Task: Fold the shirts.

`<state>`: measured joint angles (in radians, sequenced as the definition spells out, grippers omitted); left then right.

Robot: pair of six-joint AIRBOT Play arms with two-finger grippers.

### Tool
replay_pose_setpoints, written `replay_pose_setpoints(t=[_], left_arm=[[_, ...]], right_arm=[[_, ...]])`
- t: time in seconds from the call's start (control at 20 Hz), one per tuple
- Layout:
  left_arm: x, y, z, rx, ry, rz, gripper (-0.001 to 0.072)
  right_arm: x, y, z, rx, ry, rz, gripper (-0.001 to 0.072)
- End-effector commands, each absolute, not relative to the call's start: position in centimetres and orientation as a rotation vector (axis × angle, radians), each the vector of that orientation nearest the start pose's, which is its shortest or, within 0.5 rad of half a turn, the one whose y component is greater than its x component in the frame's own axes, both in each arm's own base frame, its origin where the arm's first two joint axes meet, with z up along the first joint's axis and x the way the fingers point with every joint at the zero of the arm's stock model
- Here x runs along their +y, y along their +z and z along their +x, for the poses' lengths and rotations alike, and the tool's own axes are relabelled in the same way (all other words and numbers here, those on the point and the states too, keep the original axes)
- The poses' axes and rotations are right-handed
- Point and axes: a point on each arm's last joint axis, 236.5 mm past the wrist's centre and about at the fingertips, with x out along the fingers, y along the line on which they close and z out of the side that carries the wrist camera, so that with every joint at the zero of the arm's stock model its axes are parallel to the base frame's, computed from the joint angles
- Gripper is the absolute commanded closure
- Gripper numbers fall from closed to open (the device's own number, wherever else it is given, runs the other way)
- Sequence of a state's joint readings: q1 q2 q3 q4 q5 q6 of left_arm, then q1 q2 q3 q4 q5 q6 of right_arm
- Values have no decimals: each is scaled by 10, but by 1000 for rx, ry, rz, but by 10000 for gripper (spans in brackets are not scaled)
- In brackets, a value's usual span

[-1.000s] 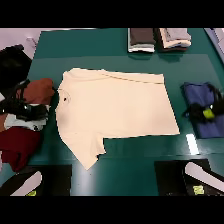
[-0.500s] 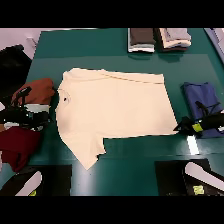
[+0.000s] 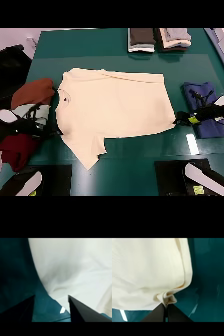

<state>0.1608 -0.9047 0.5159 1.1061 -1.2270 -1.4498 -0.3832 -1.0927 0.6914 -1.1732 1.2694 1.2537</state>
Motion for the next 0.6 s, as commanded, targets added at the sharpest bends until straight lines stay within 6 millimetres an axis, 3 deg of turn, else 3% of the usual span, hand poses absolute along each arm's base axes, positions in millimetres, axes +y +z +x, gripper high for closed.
replay_pose_setpoints(t=[0.0, 0.1, 0.25, 0.3, 0.35, 0.4, 0.45, 0.5, 0.55], left_arm=[[-82, -86, 189, 1551, -188, -537, 217], [-88, -91, 190, 1536, -199, -525, 217], [-103, -85, 207, 1463, -228, -556, 219], [-109, -84, 207, 1463, -243, -554, 255], [-113, -84, 203, 1474, -262, -540, 371], [-117, -84, 201, 1480, -277, -527, 423], [-118, -84, 202, 1477, -281, -521, 593], [-118, -81, 206, 1465, -283, -518, 685], [-118, -73, 214, 1444, -293, -508, 685]], right_arm=[[-3, -53, 245, 1480, 146, 433, 693], [-4, -49, 247, 1461, 143, 425, 693], [-4, -42, 248, 1435, 141, 413, 693], [-4, -40, 248, 1427, 141, 410, 693], [-4, -37, 248, 1416, 140, 405, 693], [-4, -34, 249, 1404, 139, 401, 693], [-3, -31, 250, 1390, 142, 401, 693], [-3, -26, 251, 1372, 140, 393, 693], [-3, -20, 252, 1350, 138, 384, 694]])
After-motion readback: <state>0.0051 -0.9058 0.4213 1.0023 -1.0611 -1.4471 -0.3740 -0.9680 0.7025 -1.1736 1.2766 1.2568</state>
